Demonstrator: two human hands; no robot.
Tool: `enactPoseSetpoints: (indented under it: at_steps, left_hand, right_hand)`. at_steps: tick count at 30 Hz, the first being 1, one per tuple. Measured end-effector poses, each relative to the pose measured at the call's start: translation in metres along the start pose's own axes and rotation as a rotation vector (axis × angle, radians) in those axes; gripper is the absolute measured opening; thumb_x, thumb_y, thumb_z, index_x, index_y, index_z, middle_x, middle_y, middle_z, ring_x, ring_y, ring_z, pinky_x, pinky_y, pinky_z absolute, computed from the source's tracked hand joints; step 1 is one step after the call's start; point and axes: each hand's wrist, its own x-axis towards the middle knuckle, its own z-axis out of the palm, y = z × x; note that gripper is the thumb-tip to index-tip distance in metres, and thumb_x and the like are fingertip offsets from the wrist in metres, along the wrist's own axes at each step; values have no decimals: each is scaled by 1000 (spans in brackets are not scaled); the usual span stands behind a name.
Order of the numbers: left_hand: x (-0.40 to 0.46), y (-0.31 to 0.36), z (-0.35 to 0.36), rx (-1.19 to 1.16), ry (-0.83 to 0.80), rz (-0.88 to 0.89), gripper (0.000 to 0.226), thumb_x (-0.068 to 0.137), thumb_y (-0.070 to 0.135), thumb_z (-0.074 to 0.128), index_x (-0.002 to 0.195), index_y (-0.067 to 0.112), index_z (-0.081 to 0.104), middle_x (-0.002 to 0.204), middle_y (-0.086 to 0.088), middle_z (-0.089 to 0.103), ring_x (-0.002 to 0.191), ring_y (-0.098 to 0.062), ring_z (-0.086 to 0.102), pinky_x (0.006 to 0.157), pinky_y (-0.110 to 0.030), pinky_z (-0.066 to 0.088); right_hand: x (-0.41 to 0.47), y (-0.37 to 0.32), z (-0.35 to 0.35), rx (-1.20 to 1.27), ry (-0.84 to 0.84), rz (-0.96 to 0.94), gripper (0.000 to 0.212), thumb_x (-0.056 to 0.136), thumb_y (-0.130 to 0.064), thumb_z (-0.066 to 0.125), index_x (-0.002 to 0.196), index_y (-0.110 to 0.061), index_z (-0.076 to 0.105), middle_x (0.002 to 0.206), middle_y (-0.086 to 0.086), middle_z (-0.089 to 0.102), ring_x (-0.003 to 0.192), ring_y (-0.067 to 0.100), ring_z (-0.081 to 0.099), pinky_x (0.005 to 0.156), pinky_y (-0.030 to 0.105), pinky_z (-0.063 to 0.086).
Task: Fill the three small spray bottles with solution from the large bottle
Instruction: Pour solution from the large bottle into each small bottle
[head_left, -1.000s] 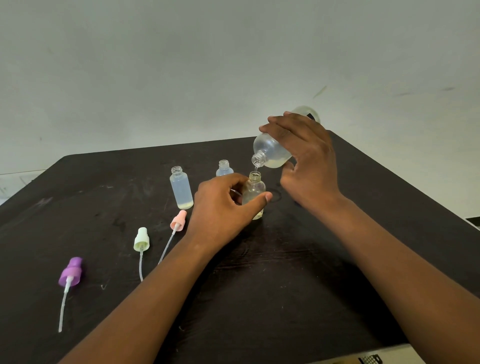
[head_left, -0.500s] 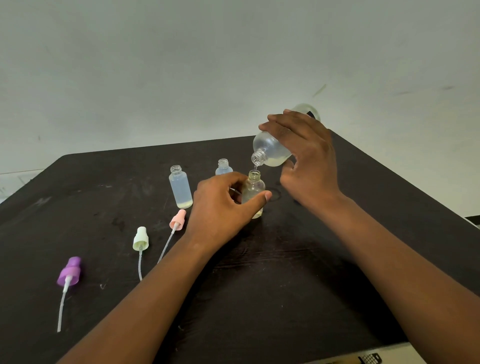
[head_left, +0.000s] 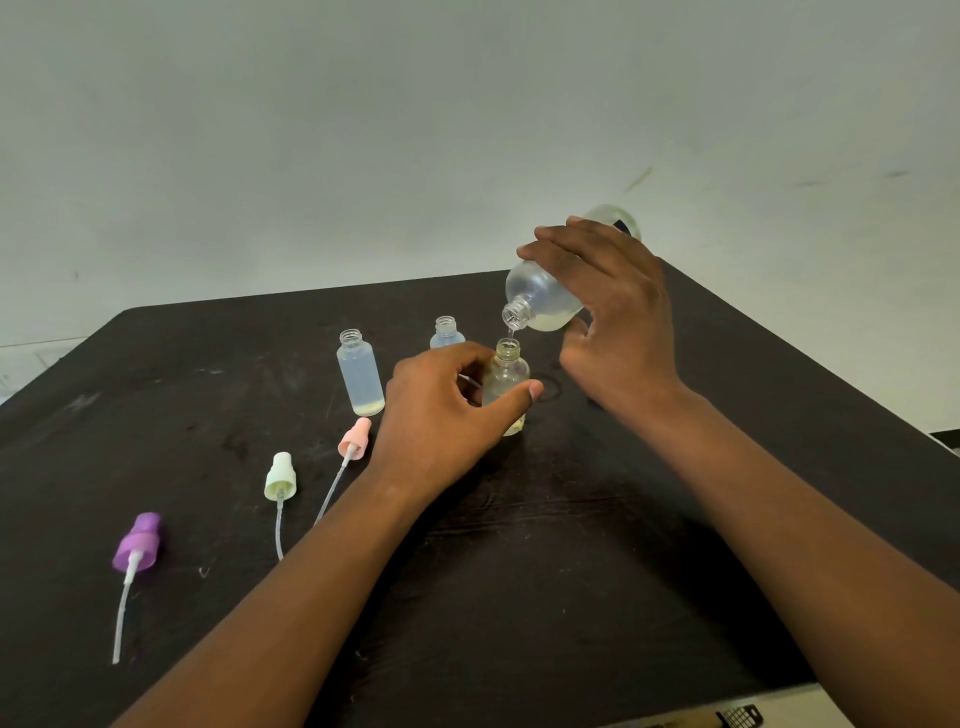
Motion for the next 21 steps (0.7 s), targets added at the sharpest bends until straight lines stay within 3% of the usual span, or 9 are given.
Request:
enactPoseSetpoints:
  at_steps: [21]
  left_hand:
    - [0,0,0,1,-5,-20,41,77,67,78,94,29,81,78,13,75,73,-5,72,70,-38,63]
  right_hand:
    - [1,-1,-1,2,1,-6,73,63,17,64,128,-14,72,135,2,69,134,29,58,108,54,46]
